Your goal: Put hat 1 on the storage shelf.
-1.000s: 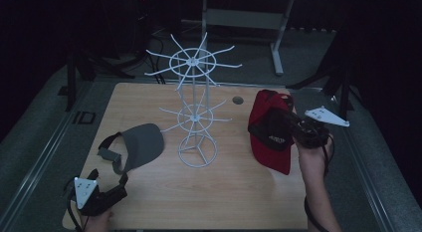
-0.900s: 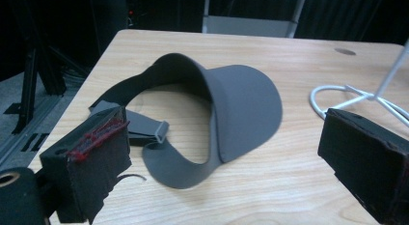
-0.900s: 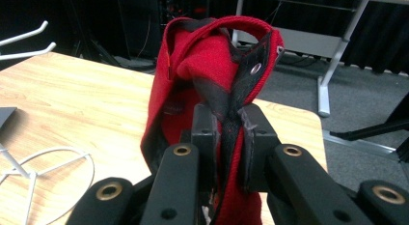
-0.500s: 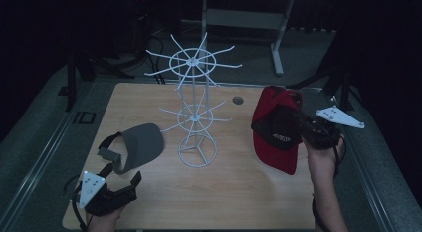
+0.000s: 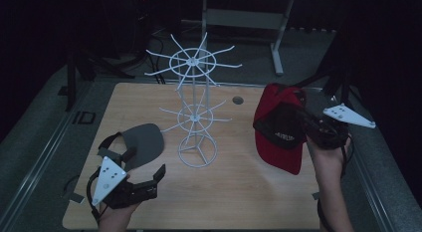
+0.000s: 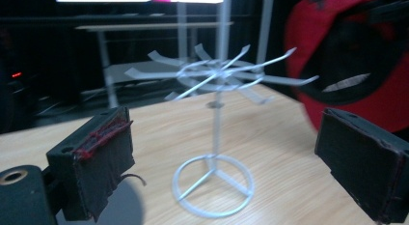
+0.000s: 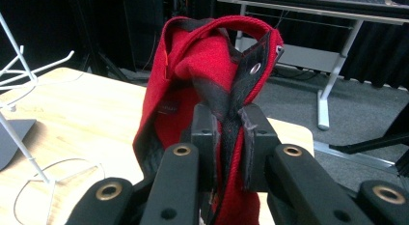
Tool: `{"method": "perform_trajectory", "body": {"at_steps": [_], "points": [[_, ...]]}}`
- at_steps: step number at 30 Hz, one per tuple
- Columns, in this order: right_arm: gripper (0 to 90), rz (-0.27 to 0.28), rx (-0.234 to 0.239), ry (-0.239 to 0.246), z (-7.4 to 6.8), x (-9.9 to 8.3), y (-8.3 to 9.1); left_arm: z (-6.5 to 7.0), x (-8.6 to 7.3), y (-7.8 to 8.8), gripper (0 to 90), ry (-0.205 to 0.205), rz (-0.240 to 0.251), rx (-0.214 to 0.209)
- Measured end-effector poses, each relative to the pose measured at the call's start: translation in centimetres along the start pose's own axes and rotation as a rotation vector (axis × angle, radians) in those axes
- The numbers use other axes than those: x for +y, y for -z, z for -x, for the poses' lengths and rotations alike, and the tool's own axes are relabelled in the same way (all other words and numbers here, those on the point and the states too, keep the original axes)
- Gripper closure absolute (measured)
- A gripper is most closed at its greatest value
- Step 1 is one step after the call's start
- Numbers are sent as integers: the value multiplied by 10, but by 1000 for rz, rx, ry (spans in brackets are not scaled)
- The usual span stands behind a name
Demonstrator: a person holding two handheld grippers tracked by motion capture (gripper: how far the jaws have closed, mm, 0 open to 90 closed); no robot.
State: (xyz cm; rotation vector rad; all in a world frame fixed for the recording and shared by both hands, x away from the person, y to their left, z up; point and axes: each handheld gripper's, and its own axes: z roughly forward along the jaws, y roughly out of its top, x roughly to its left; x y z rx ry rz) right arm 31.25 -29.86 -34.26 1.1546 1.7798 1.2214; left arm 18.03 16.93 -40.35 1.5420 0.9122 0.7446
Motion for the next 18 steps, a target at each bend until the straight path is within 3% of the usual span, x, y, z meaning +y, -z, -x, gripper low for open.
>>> {"method": "perform_trajectory", "body": {"at_steps": [6, 12, 18], "points": [[786, 6, 10, -1, -2, 3, 3, 14, 21, -14, 74, -37, 2, -85], [786, 19, 20, 5, -5, 6, 7, 31, 42, -31, 74, -75, -2, -141], [786, 31, 44, 2, -9, 6, 12, 49, 52, -55, 74, -107, -24, -184]]}}
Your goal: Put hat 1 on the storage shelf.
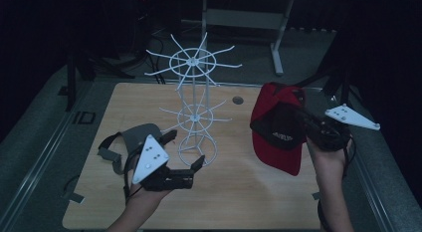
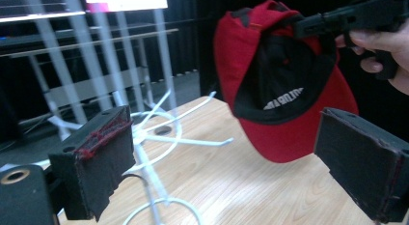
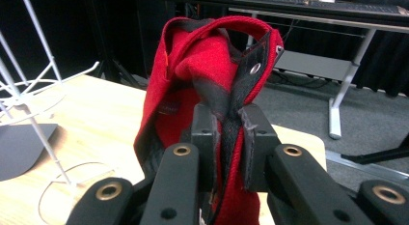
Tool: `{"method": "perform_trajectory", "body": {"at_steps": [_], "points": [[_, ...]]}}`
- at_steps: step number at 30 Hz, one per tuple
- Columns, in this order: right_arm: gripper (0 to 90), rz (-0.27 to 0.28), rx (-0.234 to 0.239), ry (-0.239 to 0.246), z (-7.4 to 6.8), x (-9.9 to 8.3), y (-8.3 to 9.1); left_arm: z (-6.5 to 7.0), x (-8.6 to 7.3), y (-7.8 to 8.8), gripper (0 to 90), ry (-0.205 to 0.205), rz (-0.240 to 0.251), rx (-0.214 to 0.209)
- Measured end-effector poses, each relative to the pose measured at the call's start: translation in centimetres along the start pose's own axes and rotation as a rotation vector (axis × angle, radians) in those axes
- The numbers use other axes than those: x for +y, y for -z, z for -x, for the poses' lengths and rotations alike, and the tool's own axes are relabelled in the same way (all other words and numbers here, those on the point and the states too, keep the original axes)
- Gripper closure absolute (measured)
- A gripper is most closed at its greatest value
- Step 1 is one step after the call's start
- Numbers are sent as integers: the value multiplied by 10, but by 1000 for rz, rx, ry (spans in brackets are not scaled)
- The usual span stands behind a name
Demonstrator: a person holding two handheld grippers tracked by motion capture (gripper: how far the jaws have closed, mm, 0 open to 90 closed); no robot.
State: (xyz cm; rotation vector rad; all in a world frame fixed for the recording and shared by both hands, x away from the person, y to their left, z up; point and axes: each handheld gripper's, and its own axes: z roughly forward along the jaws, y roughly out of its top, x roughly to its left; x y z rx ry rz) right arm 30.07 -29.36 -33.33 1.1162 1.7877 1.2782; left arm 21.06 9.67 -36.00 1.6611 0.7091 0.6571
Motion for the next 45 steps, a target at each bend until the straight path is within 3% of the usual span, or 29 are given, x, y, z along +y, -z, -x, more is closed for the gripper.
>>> {"method": "perform_trajectory", "body": {"at_steps": [3, 4, 13, 18, 22, 30, 38, 43, 45], "points": [[786, 6, 10, -3, -2, 0, 3, 5, 4, -10, 74, -11, -7, -20], [786, 18, 17, -5, -4, 0, 8, 11, 8, -23, 74, -13, -15, -43], [786, 59, 55, 13, -13, 3, 32, 27, 20, -62, 74, -45, -43, -82], [786, 69, 74, 20, -18, 2, 46, 33, 25, -77, 74, -65, -58, -87], [785, 70, 87, 24, -22, 0, 52, 36, 29, -87, 74, -58, -63, -94], [785, 99, 109, 31, -30, 0, 63, 43, 45, -111, 74, -64, -49, -140], [785, 108, 145, 40, -37, 1, 67, 37, 48, -131, 74, -47, -90, -133], [785, 110, 166, 46, -42, 0, 68, 41, 49, -145, 74, -73, -128, -125], [785, 112, 165, 52, -43, 0, 68, 43, 51, -148, 129, -67, -119, -122]]}}
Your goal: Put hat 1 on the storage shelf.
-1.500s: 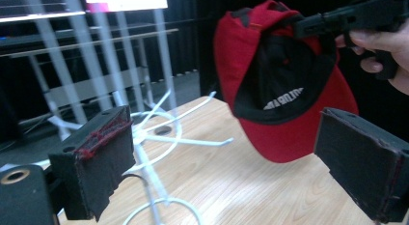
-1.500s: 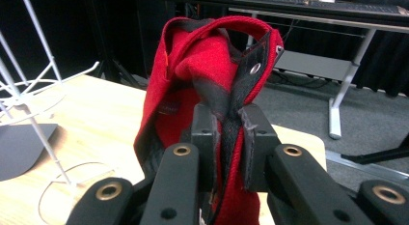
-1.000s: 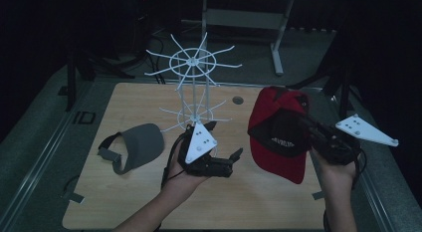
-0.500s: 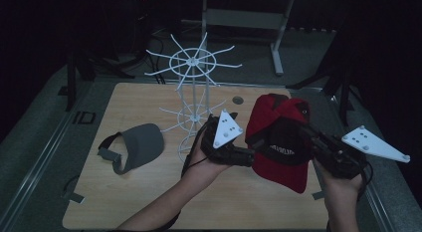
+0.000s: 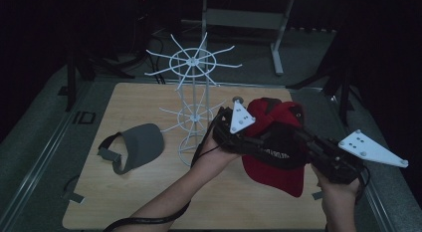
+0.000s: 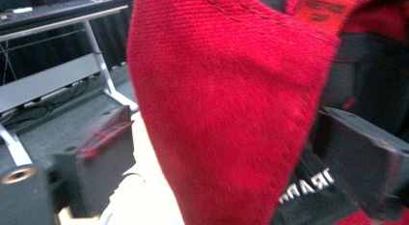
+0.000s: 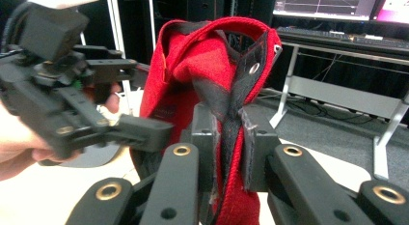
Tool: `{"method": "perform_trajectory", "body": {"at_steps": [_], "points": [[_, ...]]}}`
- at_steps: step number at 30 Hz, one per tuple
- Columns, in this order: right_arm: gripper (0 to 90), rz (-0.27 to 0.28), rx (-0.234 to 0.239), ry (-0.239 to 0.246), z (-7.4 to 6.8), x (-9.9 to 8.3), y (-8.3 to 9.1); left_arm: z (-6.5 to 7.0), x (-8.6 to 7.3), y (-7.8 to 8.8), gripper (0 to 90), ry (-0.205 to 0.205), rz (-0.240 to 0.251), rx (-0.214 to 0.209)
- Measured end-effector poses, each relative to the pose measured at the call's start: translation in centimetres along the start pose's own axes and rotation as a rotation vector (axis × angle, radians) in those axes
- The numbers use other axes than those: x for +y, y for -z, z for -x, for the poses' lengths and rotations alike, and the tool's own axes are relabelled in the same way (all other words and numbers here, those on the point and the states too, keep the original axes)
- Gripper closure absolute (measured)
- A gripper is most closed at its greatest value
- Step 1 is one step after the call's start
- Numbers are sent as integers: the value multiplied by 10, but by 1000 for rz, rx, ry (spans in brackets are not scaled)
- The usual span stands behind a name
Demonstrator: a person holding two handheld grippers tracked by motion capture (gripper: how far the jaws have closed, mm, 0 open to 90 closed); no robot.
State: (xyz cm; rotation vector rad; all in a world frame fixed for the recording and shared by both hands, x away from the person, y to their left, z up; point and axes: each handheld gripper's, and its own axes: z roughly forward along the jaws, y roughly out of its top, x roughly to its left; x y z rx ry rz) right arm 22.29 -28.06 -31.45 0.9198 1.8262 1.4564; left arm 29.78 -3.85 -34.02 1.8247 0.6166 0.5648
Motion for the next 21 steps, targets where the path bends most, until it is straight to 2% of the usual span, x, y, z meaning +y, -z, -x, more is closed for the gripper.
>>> {"method": "perform_trajectory", "body": {"at_steps": [3, 6, 8, 9, 11, 13, 15, 16, 21], "points": [[785, 0, 4, 6, -2, 0, 1, 1, 3, -2, 156, -3, -3, -1], [785, -4, 7, 5, -1, -2, 2, 1, 4, -3, 283, -3, 3, -1], [785, -6, 8, 1, -1, -4, 1, 1, 5, -5, 397, -2, -10, -33], [785, -9, 12, -1, -1, -5, 0, 3, 6, -7, 470, -13, -22, -34], [785, -12, 12, -2, -1, -6, 0, 6, 6, -10, 566, -23, -37, -13], [785, -15, 7, 0, -2, -7, -1, 9, 7, -12, 634, -8, -40, 14], [785, -17, 7, 3, -3, -8, -2, 11, 8, -15, 745, 13, -38, 25], [785, -17, 9, 1, -3, -9, -2, 12, 8, -16, 779, 11, -40, 35], [783, -12, -3, -2, -3, -12, -1, 15, 10, -17, 841, 6, -30, 53]]}}
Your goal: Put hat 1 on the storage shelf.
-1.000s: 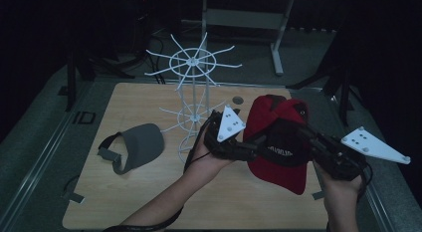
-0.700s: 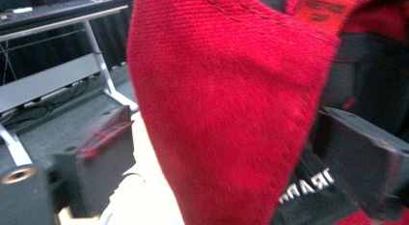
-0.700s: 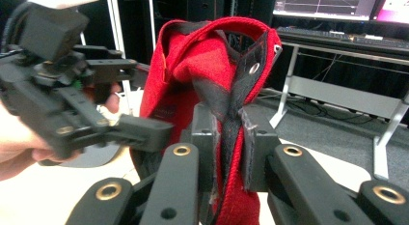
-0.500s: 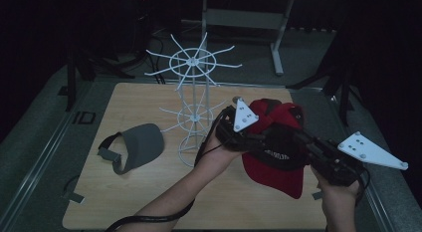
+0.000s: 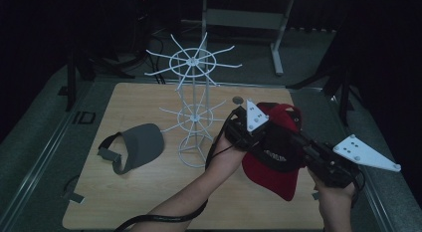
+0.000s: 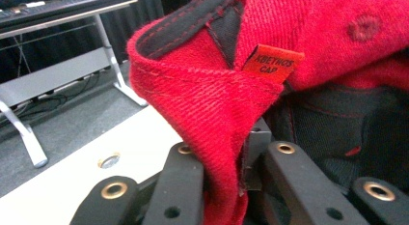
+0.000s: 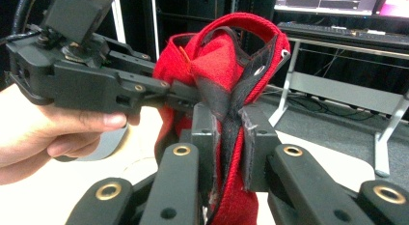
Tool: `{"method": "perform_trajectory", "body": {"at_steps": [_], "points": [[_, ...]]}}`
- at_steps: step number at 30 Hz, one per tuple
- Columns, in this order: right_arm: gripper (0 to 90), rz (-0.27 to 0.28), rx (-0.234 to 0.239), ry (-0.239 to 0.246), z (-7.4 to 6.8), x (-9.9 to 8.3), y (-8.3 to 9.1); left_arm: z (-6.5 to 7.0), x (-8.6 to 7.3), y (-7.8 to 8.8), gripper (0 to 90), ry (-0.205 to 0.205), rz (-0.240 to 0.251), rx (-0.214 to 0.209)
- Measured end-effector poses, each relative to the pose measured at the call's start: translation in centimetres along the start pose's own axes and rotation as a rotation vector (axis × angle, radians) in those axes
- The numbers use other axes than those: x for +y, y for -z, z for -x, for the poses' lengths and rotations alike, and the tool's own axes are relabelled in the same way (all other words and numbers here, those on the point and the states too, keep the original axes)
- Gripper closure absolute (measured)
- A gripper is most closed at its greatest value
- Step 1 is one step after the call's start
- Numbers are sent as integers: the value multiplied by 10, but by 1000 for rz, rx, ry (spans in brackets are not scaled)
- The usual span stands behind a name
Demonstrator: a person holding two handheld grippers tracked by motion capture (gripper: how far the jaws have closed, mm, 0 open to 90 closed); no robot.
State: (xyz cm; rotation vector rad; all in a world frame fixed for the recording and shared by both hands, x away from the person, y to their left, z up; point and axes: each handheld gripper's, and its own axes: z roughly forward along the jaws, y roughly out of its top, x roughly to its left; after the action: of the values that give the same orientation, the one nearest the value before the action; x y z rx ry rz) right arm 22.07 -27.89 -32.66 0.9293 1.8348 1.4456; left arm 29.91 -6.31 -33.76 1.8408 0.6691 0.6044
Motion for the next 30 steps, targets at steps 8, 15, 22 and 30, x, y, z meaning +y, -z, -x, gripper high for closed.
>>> {"method": "perform_trajectory", "body": {"at_steps": [8, 15, 22, 30], "points": [[775, 15, -16, -20, 1, -9, 7, 2, 5, 3, 862, -14, 23, -7], [744, 23, -7, -13, 0, -14, 14, 0, 9, 9, 864, -16, 54, -6], [647, 18, 33, 12, -4, -17, 20, -2, 11, 12, 864, -8, 77, -12], [529, 38, 96, 1, -2, -16, 27, -1, 7, 12, 864, -27, 80, -50]]}}
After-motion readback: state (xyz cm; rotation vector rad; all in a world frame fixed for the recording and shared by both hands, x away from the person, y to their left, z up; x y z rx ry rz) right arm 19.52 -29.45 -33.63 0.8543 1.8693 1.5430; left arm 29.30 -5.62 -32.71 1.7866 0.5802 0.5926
